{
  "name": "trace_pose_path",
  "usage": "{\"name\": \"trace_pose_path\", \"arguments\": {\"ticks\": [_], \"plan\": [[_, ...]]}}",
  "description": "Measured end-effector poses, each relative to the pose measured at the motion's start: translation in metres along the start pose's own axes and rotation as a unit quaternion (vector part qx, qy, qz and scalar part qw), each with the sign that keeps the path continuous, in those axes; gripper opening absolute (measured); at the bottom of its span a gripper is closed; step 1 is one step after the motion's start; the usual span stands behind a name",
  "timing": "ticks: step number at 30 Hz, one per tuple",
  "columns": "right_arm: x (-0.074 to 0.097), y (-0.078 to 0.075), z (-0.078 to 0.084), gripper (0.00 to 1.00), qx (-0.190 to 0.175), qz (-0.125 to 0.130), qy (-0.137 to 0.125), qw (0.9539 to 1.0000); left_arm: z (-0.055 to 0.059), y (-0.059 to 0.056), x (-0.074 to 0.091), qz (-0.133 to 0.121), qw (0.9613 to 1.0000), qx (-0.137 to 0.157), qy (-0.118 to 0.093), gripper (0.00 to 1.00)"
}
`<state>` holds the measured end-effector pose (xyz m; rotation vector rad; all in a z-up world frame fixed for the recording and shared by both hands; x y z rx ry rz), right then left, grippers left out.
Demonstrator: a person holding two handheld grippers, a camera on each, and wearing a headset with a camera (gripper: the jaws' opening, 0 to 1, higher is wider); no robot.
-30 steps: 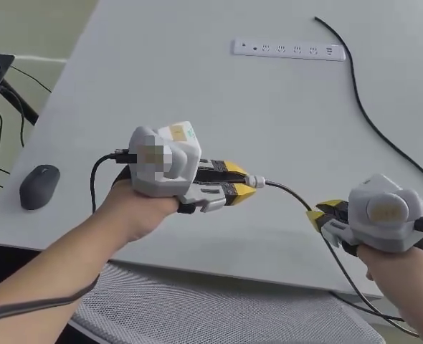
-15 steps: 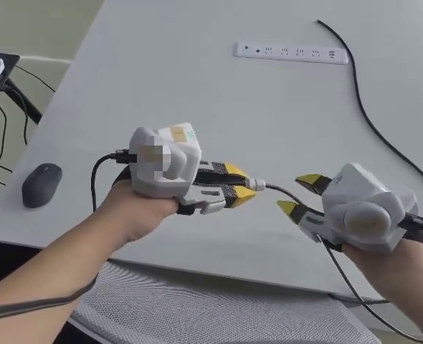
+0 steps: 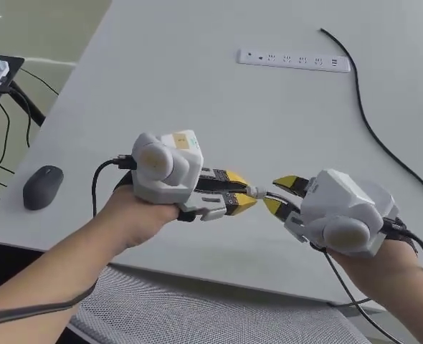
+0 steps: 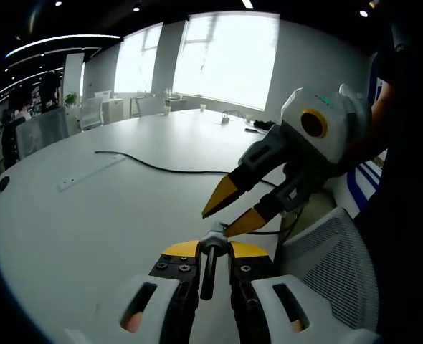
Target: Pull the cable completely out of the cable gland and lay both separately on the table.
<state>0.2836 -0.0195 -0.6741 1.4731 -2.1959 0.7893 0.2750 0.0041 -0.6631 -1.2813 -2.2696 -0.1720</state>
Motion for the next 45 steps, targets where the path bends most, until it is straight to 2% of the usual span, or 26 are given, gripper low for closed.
{"name": "trace_pose_path", "arguments": {"ticks": [10, 21, 32, 39, 45], "plan": [[-0.002, 0.004, 0.004, 0.01, 0.029, -0.010, 0.009, 0.9995, 0.000, -0.002, -0.003, 0.007, 1.0000, 0.000, 0.003, 0.15], [0.000, 0.004, 0.010, 0.00, 0.015, -0.015, 0.014, 0.9997, -0.001, -0.004, -0.007, 0.013, 0.9999, -0.003, 0.004, 0.15], [0.004, -0.001, 0.033, 0.00, -0.042, -0.009, 0.039, 0.9983, -0.003, -0.003, -0.006, 0.006, 1.0000, 0.000, -0.001, 0.15], [0.008, -0.003, 0.050, 0.00, -0.084, -0.008, 0.048, 0.9953, -0.004, -0.004, -0.006, 0.004, 1.0000, 0.002, -0.001, 0.15], [0.011, -0.005, 0.059, 0.00, -0.105, -0.004, 0.054, 0.9930, -0.006, -0.006, -0.005, 0.002, 1.0000, 0.005, -0.003, 0.15]]}}
Point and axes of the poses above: the centre of the closed fingertips' face, and the gripper's own axes: x roughly backward along the fingers, y roughly to its left, z roughly out of its underside, the point moved 1 cm from there along x, roughly backward along the fingers, and after that the axes turned 4 degrees about -z, right-handed, at the moved point
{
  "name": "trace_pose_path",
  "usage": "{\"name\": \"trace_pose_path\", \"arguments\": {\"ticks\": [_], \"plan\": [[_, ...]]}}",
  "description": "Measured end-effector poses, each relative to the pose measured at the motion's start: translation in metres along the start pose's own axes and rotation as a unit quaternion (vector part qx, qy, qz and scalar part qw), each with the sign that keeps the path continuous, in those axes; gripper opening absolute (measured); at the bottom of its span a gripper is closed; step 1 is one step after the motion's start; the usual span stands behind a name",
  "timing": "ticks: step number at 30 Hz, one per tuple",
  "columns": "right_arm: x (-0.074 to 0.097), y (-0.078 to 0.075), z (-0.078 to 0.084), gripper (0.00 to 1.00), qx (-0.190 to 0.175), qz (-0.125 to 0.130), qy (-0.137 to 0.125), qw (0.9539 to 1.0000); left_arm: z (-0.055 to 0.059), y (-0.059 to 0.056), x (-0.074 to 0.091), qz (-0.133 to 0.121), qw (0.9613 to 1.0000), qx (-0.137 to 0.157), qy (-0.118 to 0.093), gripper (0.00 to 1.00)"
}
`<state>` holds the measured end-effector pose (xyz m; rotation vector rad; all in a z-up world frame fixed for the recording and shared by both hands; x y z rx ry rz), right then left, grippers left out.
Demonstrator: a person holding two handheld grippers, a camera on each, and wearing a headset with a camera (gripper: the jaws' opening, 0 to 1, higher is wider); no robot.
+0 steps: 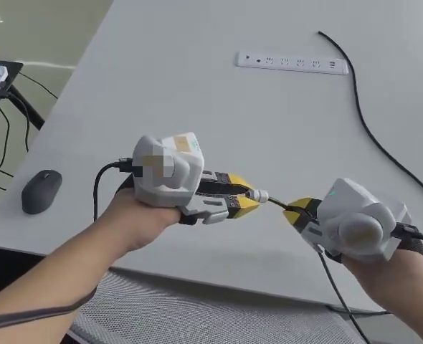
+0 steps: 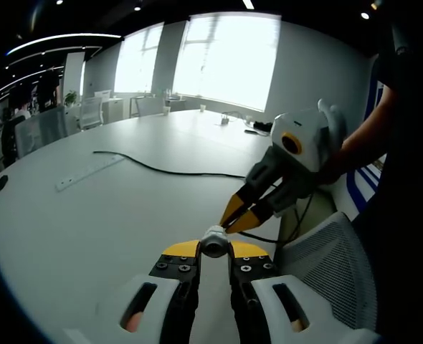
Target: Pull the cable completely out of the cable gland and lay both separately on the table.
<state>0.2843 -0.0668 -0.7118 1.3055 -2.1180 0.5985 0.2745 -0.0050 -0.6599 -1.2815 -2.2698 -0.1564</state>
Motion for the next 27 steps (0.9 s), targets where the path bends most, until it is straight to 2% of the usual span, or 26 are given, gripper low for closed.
{"name": "trace_pose_path", "arguments": {"ticks": [3, 12, 17, 27], "plan": [[0.001, -0.002, 0.006, 0.00, -0.021, 0.001, 0.004, 0.9998, 0.000, 0.001, 0.000, -0.002, 1.0000, 0.001, 0.000, 0.15], [0.001, -0.003, 0.016, 0.00, -0.026, 0.002, 0.012, 0.9996, 0.003, 0.005, -0.001, -0.006, 1.0000, 0.004, 0.001, 0.15], [0.003, -0.006, 0.027, 0.00, -0.026, 0.007, 0.026, 0.9993, 0.004, 0.008, 0.001, -0.010, 0.9999, 0.007, -0.002, 0.15], [0.007, -0.007, 0.029, 0.00, -0.033, 0.017, 0.031, 0.9988, 0.009, 0.003, 0.000, -0.001, 1.0000, 0.008, -0.001, 0.15]]}}
Point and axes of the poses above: the centre of the closed fingertips' face, and the gripper's own axes: x roughly backward along the fingers, y roughly to its left, z roughly out of its underside, the point moved 1 cm from there along x, roughly backward along the fingers, and after that the axes turned 4 degrees about -z, right-handed, at the moved point
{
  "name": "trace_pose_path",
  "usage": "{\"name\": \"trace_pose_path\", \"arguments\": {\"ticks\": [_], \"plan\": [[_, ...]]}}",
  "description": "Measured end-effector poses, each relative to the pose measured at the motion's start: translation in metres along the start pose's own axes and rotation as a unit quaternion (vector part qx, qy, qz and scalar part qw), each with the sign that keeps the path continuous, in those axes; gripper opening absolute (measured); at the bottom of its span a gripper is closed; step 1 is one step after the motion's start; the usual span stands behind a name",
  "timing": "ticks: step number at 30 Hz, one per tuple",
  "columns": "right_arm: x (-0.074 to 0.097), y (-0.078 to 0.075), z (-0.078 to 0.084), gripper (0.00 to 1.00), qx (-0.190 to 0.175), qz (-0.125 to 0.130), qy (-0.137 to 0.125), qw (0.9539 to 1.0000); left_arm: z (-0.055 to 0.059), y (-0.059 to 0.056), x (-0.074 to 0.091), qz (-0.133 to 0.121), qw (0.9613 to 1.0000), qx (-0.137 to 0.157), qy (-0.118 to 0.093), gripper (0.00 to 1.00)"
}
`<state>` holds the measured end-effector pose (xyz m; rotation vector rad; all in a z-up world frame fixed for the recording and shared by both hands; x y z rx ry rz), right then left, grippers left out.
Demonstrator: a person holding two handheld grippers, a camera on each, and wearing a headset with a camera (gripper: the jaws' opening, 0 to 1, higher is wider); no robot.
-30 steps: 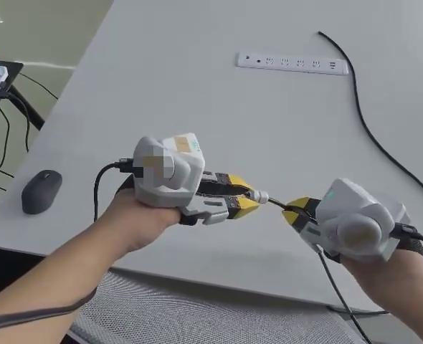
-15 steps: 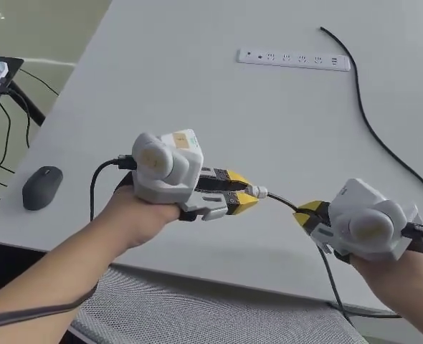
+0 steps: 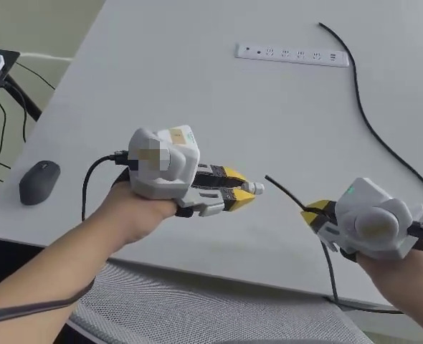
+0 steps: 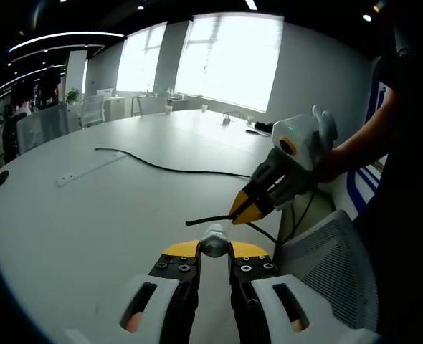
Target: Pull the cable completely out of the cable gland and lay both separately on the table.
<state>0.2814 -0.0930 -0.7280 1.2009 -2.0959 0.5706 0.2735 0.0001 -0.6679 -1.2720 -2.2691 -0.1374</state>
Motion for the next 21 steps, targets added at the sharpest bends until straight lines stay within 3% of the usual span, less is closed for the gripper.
{"name": "trace_pose_path", "arguments": {"ticks": [8, 21], "plan": [[0.000, -0.001, -0.004, 0.00, -0.002, 0.009, 0.004, 0.9999, 0.006, 0.000, 0.004, 0.008, 1.0000, 0.003, -0.001, 0.15], [-0.009, -0.005, -0.034, 0.00, 0.013, 0.022, 0.002, 0.9997, 0.022, 0.005, 0.015, 0.018, 0.9998, 0.009, -0.002, 0.15]]}}
Point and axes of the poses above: the centre of the closed fingertips' face, and the gripper's own axes: x roughly backward along the fingers, y roughly to its left, z roughly out of its underside, the point moved 1 cm from there along x, roughly backward along the fingers, and after that the axes turned 4 degrees about -z, right-handed, at the moved point
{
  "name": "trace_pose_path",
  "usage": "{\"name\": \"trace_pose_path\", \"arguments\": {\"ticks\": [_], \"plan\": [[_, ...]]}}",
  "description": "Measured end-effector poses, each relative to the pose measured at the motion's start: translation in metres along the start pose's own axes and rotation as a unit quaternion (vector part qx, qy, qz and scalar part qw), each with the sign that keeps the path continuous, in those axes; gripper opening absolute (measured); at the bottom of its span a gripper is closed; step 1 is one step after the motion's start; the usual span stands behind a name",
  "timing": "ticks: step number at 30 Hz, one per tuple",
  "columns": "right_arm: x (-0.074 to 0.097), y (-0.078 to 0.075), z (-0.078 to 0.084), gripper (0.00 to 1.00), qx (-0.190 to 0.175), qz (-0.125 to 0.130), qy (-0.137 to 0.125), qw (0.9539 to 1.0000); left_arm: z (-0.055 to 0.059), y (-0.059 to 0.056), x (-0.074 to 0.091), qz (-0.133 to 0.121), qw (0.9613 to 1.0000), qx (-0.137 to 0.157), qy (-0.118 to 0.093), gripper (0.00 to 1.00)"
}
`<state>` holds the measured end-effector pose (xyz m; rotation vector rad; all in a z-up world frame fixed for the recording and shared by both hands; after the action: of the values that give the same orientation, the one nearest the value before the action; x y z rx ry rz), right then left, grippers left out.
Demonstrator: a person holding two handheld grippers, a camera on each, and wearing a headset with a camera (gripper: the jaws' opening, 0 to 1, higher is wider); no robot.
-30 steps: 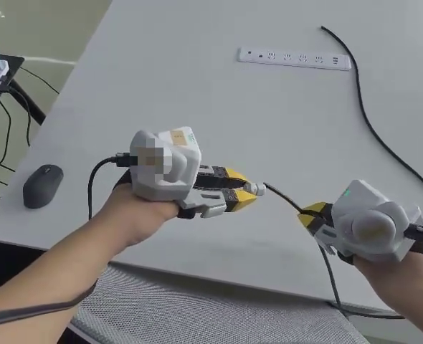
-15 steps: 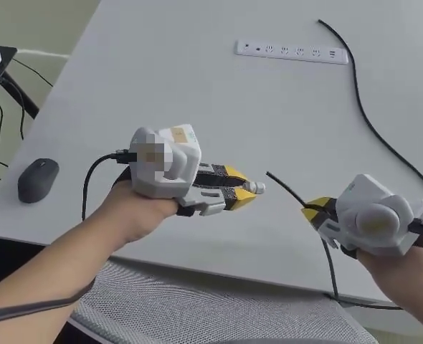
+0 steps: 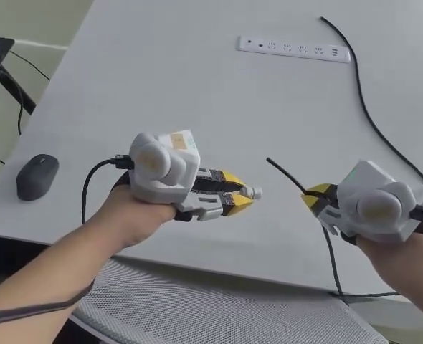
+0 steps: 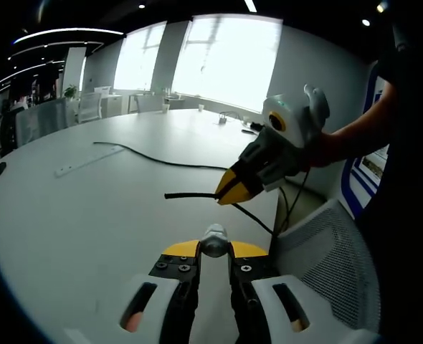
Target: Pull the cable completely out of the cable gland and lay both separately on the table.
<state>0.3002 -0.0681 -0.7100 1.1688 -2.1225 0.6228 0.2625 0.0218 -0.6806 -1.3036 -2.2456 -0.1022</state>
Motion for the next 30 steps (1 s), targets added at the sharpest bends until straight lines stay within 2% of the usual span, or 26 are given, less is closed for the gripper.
{"name": "trace_pose_path", "arguments": {"ticks": [5, 17, 22, 24, 30], "plan": [[-0.008, 0.004, -0.012, 0.00, 0.019, -0.005, 0.001, 0.9998, 0.009, 0.007, 0.005, -0.004, 1.0000, 0.004, -0.003, 0.15], [-0.029, 0.017, -0.043, 0.00, 0.041, -0.019, -0.004, 0.9990, 0.026, 0.009, 0.019, 0.001, 0.9999, 0.015, -0.004, 0.15], [-0.040, 0.034, -0.056, 0.00, 0.051, -0.030, -0.006, 0.9982, 0.032, 0.011, 0.025, 0.002, 0.9999, 0.016, -0.004, 0.15], [-0.044, 0.041, -0.059, 0.00, 0.051, -0.037, -0.005, 0.9980, 0.038, 0.014, 0.027, 0.000, 0.9999, 0.014, 0.002, 0.15], [-0.053, 0.052, -0.069, 0.00, 0.055, -0.048, -0.006, 0.9973, 0.047, 0.016, 0.034, 0.003, 0.9998, 0.017, -0.004, 0.15]]}}
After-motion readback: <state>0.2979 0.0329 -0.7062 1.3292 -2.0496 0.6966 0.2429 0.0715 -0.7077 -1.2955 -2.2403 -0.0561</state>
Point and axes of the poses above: the centre of the closed fingertips' face, and the gripper's own axes: x roughly backward along the fingers, y roughly to its left, z roughly out of its underside, the point moved 1 cm from there along x, roughly backward along the fingers, and after that the axes turned 4 degrees about -z, right-handed, at the moved point
